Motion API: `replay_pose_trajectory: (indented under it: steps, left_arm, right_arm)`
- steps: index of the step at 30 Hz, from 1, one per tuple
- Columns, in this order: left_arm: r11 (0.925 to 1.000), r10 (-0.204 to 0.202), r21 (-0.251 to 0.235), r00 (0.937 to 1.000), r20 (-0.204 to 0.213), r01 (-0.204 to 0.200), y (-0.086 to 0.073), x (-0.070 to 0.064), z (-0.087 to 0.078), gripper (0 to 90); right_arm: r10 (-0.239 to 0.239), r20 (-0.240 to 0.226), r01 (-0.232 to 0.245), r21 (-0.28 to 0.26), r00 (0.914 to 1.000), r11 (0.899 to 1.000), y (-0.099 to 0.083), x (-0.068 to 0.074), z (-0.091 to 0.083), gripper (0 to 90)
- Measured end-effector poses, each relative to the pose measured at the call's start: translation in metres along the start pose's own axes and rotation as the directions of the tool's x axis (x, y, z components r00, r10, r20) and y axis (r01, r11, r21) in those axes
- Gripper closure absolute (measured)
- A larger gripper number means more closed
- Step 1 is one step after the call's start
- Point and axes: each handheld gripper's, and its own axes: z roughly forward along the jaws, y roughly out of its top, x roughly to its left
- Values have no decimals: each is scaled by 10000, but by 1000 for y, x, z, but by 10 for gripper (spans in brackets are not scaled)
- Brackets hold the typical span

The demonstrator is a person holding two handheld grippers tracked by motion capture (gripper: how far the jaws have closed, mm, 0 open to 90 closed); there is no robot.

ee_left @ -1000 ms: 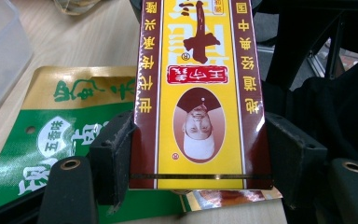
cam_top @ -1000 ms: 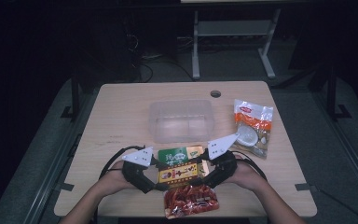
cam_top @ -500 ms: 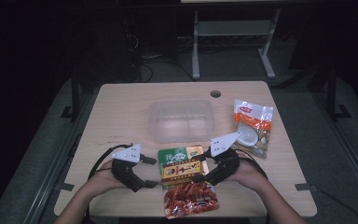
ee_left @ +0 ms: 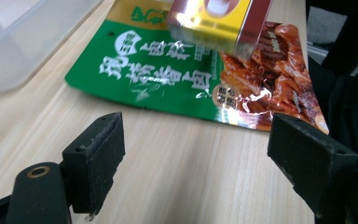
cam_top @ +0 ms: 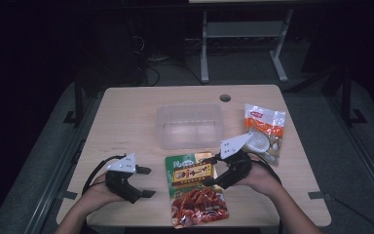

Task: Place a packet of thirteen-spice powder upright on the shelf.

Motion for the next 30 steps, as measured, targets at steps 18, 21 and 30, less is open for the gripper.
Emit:
replay_pose_trajectory:
  steps: [18,21,30]
  left_arm:
    - [9993,118,362,9999,63,-121,-9,2,9,186]
    - [9993,126,354,9998,146,-131,-9,2,11,186]
    - [9995,58,303,9999,161,-63,-9,2,10,183]
  right_arm:
    - [-306,592,311,-82,9978,9995,40,-26,-16,320]
    - [-379,672,384,-56,9970,9992,46,-30,-17,320]
    - [-585,858,566,246,9946,9981,66,-46,-18,320]
